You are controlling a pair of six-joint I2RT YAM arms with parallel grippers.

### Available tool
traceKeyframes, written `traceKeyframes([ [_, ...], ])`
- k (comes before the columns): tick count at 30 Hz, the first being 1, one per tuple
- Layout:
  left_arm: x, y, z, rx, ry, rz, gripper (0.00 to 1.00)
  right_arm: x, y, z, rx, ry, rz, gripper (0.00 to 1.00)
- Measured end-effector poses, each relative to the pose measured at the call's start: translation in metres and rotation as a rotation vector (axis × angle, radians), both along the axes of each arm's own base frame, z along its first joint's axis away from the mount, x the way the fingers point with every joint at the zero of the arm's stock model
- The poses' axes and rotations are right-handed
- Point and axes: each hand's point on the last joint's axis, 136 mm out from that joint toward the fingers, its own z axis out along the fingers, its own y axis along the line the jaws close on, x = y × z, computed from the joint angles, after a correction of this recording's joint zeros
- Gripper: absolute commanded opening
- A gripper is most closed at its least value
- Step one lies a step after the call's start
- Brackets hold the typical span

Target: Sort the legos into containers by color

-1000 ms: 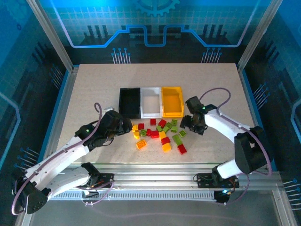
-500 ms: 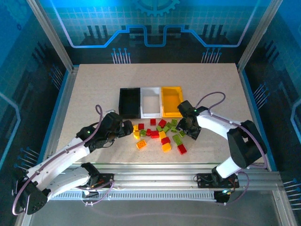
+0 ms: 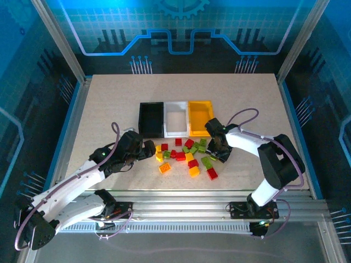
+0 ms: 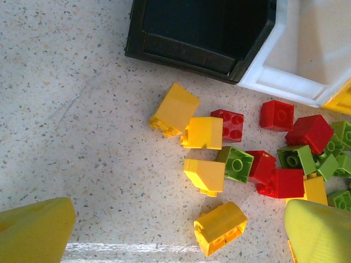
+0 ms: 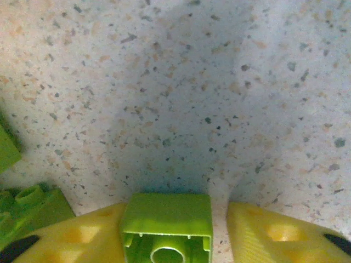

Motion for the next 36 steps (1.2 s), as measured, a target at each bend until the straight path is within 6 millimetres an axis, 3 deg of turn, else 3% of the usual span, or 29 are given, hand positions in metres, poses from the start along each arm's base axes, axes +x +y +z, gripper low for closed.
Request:
traceKeyframes([
  [5,0.000,0.000,0.000,0.000,0.001,0.002,0.99,0.004,0.001,0.012,0.007,-0.033,0.038,0.34],
  [8,-0.001,0.002,-0.001,0.005,0.006,0.004,0.99,0.019,0.006,0.040,0.022,-0.119,0.105,0.34],
  [13,-0.002,0.004,-0.003,0.012,0.014,0.009,0.99,0.075,0.029,0.115,0.032,-0.338,0.260,0.35],
  [16,-0.002,0.004,-0.003,0.005,0.017,0.019,0.99,0.111,0.040,0.144,0.007,-0.428,0.324,0.35],
  [19,-0.002,0.005,-0.003,-0.002,0.020,0.032,0.99,0.140,0.043,0.143,-0.032,-0.439,0.357,0.39],
  [24,-0.002,0.007,-0.006,0.005,0.032,0.037,0.99,0.173,0.037,0.111,-0.086,-0.366,0.375,0.47],
  [28,-0.003,0.007,-0.010,0.012,0.051,0.037,0.99,0.189,0.037,0.092,-0.100,-0.326,0.389,0.64],
  [32,-0.004,0.008,-0.011,0.009,0.058,0.039,0.99,0.195,0.043,0.096,-0.092,-0.338,0.415,0.67],
  [36,-0.004,0.008,-0.011,0.001,0.064,0.038,0.99,0.195,0.046,0.111,-0.064,-0.387,0.418,0.67],
])
